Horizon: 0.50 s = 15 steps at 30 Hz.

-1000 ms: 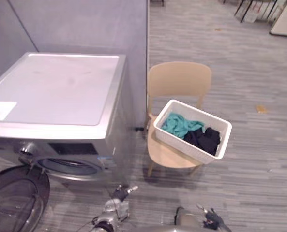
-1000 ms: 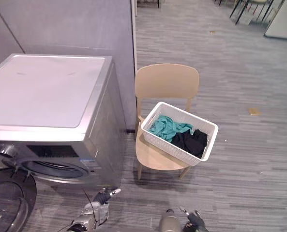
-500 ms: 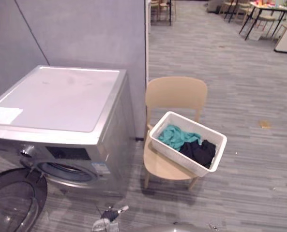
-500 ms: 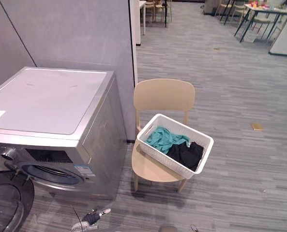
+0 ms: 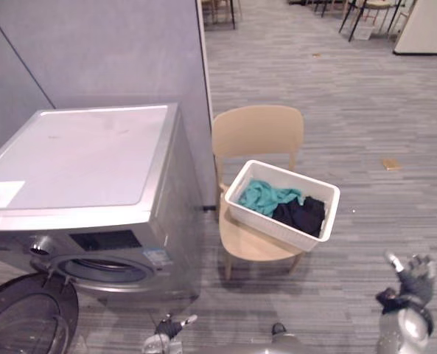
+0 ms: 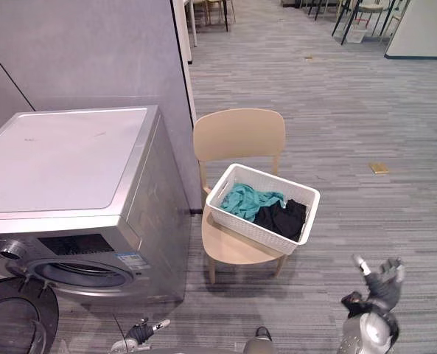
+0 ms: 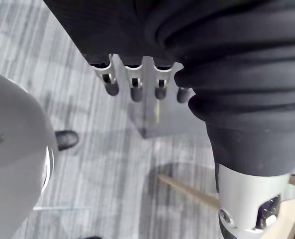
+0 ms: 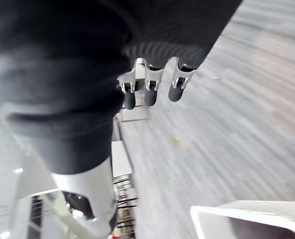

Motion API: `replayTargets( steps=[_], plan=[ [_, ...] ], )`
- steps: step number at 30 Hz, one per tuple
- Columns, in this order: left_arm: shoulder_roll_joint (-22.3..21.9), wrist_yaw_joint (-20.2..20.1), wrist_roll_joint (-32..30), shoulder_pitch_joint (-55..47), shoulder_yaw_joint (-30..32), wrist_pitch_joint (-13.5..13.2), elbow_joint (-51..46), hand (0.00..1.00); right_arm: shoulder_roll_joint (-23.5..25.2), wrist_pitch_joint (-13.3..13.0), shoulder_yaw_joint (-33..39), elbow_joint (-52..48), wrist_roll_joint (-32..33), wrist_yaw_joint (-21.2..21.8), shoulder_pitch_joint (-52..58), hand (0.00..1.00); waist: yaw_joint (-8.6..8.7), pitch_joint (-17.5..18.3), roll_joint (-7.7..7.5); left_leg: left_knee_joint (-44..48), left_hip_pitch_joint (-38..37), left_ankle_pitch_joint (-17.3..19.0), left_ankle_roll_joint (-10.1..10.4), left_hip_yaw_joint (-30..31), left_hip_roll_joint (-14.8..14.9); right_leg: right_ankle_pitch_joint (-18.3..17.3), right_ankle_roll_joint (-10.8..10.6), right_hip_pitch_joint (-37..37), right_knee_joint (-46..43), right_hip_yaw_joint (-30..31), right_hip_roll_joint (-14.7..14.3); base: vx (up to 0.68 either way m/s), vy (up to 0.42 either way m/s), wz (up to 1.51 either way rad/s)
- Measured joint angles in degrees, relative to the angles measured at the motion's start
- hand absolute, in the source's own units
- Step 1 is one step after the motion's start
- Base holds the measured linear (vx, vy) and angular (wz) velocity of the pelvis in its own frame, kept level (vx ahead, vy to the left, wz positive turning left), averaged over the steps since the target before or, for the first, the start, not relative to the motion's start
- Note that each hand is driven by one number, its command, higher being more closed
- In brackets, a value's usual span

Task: Pick up the laundry basket with both hands and put the clothes into the washing machine.

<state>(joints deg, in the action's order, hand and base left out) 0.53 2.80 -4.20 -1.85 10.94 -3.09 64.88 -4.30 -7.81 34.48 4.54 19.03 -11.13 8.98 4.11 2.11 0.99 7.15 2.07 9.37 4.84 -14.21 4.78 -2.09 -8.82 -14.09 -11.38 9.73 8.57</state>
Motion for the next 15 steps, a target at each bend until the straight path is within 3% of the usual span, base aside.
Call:
replayTargets(
  steps=[6, 12, 15],
  plan=[
    [-0.8, 0.2, -0.1, -0.4, -1.4, -0.1, -2.0, 0.00, -1.6, -0.9, -0.2, -10.2, -7.0, -1.1, -5.2, 0.00, -0.06, 0.4, -0.54, -0.8, 0.6, -0.1, -0.1, 0.0, 0.0, 1.7, 0.2, 0.0, 3.9, -0.3, -0.4, 0.11, 0.022, -0.05],
    [-1.1, 1.0, -0.1, 0.3, -8.6, -0.3, -2.4, 0.00, -11.5, -0.8, -7.3, -7.2, -10.7, -0.6, -12.1, 0.00, -0.56, 0.1, -0.76, -1.0, 2.9, -0.3, -0.3, 2.1, 0.1, 3.4, 0.2, 0.0, 6.5, -2.2, 0.1, 0.03, 0.000, 0.14],
    [-1.5, 1.0, 0.0, 3.0, -10.9, -1.2, -2.4, 0.00, -17.7, -0.7, -13.2, 0.1, -10.6, 0.4, -19.1, 0.00, -2.00, -3.8, -1.05, 0.4, 5.0, -0.7, -0.8, 3.6, 0.1, 4.1, 0.3, -0.2, 6.4, -3.7, 0.7, -0.10, -0.011, 0.30]
  ],
)
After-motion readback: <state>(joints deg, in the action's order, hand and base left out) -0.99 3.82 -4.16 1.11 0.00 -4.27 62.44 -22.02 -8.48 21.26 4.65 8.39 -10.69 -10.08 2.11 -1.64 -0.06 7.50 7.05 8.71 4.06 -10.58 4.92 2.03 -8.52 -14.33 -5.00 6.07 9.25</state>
